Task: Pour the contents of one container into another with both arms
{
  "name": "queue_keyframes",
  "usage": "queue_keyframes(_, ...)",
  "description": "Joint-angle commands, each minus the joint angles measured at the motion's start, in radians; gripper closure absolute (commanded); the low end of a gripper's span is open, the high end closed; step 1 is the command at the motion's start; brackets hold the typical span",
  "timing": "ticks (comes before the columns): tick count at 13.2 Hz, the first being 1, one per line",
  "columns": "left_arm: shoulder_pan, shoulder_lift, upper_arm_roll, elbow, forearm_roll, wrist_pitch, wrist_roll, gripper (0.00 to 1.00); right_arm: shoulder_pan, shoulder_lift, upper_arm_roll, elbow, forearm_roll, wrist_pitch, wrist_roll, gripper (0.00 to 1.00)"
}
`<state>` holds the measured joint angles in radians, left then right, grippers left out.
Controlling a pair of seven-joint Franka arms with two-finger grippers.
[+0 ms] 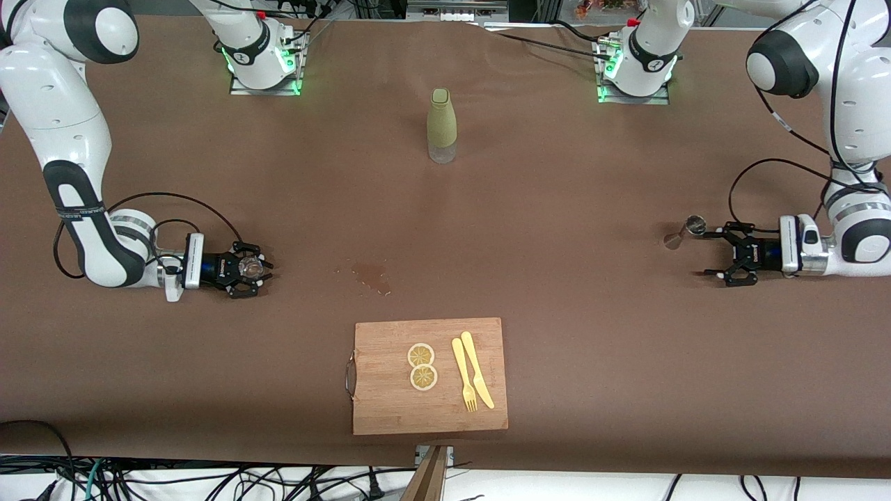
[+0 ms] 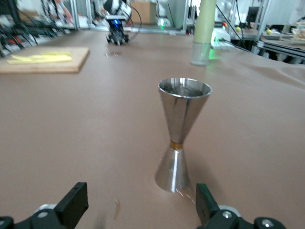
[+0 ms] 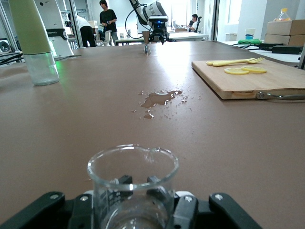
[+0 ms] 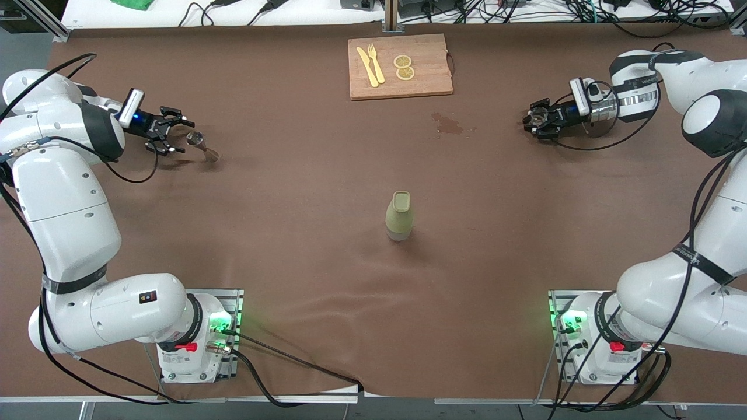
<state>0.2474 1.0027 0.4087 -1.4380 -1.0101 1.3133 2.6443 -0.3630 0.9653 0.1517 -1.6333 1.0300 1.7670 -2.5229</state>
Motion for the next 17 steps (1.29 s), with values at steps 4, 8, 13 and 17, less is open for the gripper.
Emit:
queue_keyframes(4, -0.031, -0.041, 0.009, 0.149, 0.243, 0.001, -0.440, 0.00, -0.019, 0.023, -0.007, 0.024, -0.021, -0.027, -0.008, 0.57)
queue_keyframes(8, -0.063, -0.147, 0.004, 0.197, 0.419, -0.006, -0.890, 0.00, -0.019, 0.023, -0.026, 0.024, -0.024, -0.057, -0.008, 0.27)
queue_keyframes(13, -0.118, -0.240, -0.011, 0.195, 0.490, -0.009, -1.323, 0.00, -0.019, 0.023, -0.055, 0.055, -0.060, -0.101, -0.011, 0.26)
queue_keyframes(17, -0.197, -0.361, -0.053, 0.191, 0.582, -0.011, -1.631, 0.00, -0.019, 0.024, -0.058, 0.075, -0.093, -0.101, -0.013, 0.26)
